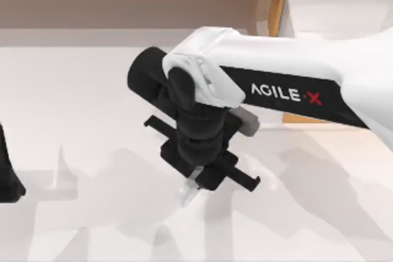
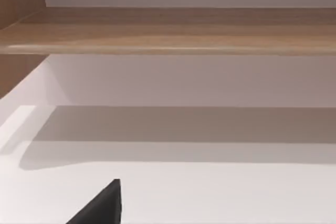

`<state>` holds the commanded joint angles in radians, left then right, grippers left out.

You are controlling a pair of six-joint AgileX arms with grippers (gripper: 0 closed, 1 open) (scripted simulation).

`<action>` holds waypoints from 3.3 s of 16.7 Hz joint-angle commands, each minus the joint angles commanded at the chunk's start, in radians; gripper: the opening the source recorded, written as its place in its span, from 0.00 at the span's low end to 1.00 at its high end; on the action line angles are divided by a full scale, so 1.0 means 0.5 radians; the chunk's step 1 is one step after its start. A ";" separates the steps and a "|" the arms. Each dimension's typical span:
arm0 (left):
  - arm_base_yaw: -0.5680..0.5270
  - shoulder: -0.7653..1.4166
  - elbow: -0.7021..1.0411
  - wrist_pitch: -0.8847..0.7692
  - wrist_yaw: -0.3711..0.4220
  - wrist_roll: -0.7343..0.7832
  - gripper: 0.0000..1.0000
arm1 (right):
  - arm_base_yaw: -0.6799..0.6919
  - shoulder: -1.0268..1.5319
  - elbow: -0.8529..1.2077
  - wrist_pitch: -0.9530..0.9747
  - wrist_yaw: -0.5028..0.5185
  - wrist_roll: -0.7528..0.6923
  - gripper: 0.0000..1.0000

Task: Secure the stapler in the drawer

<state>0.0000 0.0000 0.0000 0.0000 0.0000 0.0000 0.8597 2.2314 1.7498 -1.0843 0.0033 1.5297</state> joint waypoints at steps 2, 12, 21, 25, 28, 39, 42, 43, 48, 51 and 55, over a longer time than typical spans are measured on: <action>0.000 0.000 0.000 0.000 0.000 0.000 1.00 | 0.000 0.000 0.000 -0.001 0.000 0.000 0.00; 0.000 0.000 0.000 0.000 0.000 0.000 1.00 | -0.254 -0.055 0.433 -0.150 -0.106 -0.676 0.00; 0.000 0.000 0.000 0.000 0.000 0.000 1.00 | -0.675 0.038 1.266 -0.425 -0.209 -2.202 0.00; 0.000 0.000 0.000 0.000 0.000 0.000 1.00 | -0.867 0.076 1.376 -0.509 -0.227 -2.622 0.00; 0.000 0.000 0.000 0.000 0.000 0.000 1.00 | -0.999 0.088 1.346 -0.555 -0.230 -2.796 0.00; 0.000 0.000 0.000 0.000 0.000 0.000 1.00 | -1.471 0.395 0.907 -0.449 -0.038 -2.781 0.00; 0.000 0.000 0.000 0.000 0.000 0.000 1.00 | -1.461 0.436 0.876 -0.444 -0.026 -2.750 0.00; 0.000 0.000 0.000 0.000 0.000 0.000 1.00 | -1.461 0.436 0.876 -0.444 -0.026 -2.750 0.00; 0.000 0.000 0.000 0.000 0.000 0.000 1.00 | -1.461 0.434 0.876 -0.433 -0.026 -2.754 0.00; 0.000 0.000 0.000 0.000 0.000 0.000 1.00 | -1.462 0.426 0.851 -0.392 -0.023 -2.747 0.00; 0.000 0.000 0.000 0.000 0.000 0.000 1.00 | -1.460 0.440 0.805 -0.368 -0.026 -2.749 0.00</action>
<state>0.0000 0.0000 0.0000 0.0000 0.0000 0.0000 0.1295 2.4513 2.1521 -1.2684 -0.0095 0.1552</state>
